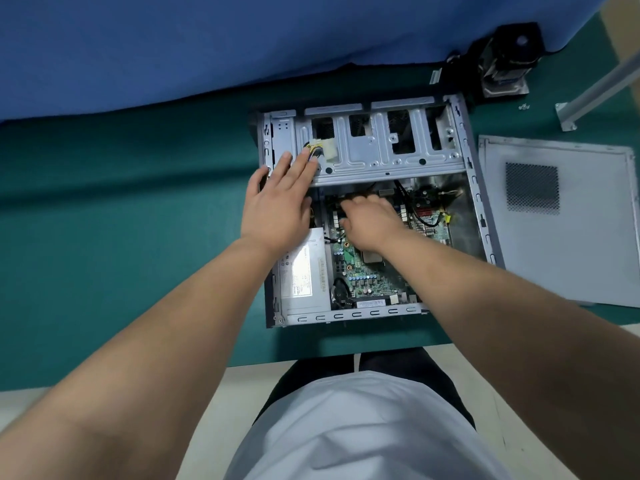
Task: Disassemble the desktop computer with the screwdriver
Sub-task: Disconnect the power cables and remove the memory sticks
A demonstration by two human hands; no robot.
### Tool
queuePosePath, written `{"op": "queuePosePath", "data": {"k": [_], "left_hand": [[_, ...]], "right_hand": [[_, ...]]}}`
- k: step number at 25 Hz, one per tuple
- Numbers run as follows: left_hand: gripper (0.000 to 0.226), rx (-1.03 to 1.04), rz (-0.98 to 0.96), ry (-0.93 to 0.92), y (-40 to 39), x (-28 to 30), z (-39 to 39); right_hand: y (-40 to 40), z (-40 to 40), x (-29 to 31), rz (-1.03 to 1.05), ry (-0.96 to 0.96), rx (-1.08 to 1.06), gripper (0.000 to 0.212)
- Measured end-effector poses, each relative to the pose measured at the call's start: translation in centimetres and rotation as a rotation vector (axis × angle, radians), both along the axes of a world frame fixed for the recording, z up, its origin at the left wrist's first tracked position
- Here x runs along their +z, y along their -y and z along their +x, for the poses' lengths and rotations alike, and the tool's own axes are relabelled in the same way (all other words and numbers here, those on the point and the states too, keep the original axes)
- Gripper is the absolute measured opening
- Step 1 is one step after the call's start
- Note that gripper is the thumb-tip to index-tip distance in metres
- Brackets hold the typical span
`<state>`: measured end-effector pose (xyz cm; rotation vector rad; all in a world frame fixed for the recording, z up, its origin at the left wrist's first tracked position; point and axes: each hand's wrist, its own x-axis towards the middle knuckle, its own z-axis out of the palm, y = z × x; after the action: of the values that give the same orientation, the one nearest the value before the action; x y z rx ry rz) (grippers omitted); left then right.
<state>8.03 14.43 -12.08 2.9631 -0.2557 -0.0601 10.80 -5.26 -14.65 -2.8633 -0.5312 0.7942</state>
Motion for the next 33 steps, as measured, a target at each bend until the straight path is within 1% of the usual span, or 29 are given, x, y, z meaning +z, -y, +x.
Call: {"op": "queuePosePath", "data": {"k": [2, 4, 9, 12, 16, 19, 26, 30, 33], "left_hand": [[0.063, -0.003, -0.005, 0.03, 0.0, -0.2, 0.0], [0.063, -0.01, -0.022, 0.049, 0.0, -0.4, 0.2], [0.064, -0.011, -0.019, 0.095, -0.2, -1.0, 0.3], [0.064, -0.014, -0.029, 0.115, -0.1, -1.1, 0.3], [0.064, -0.01, -0.021, 0.121, 0.0, -1.1, 0.1], [0.064, -0.01, -0.013, 0.115, 0.1, -1.0, 0.1], [0.065, -0.01, -0.008, 0.119, 0.1, -0.9, 0.1], [0.064, -0.001, 0.0, 0.129, 0.1, -1.0, 0.0], [0.064, -0.003, 0.003, 0.131, 0.1, -0.9, 0.1]], "right_hand": [[0.0, 0.2, -0.9, -0.021, 0.026, -0.088, 0.027], [-0.2, 0.9, -1.9, 0.011, 0.035, -0.186, 0.021], [-0.9, 1.9, -4.7, 0.212, -0.021, -0.436, 0.027], [-1.6, 2.0, -5.5, 0.355, -0.027, -0.607, 0.022], [-2.4, 1.8, -6.1, 0.393, 0.032, -0.759, 0.017], [-2.5, 1.3, -6.3, 0.423, 0.025, -0.817, 0.015], [-2.6, 1.7, -6.1, 0.414, 0.011, -0.815, 0.018], [-2.2, 1.8, -6.3, 0.516, -0.062, -0.868, 0.014], [-2.0, 1.8, -6.3, 0.515, -0.078, -0.834, 0.014]]}}
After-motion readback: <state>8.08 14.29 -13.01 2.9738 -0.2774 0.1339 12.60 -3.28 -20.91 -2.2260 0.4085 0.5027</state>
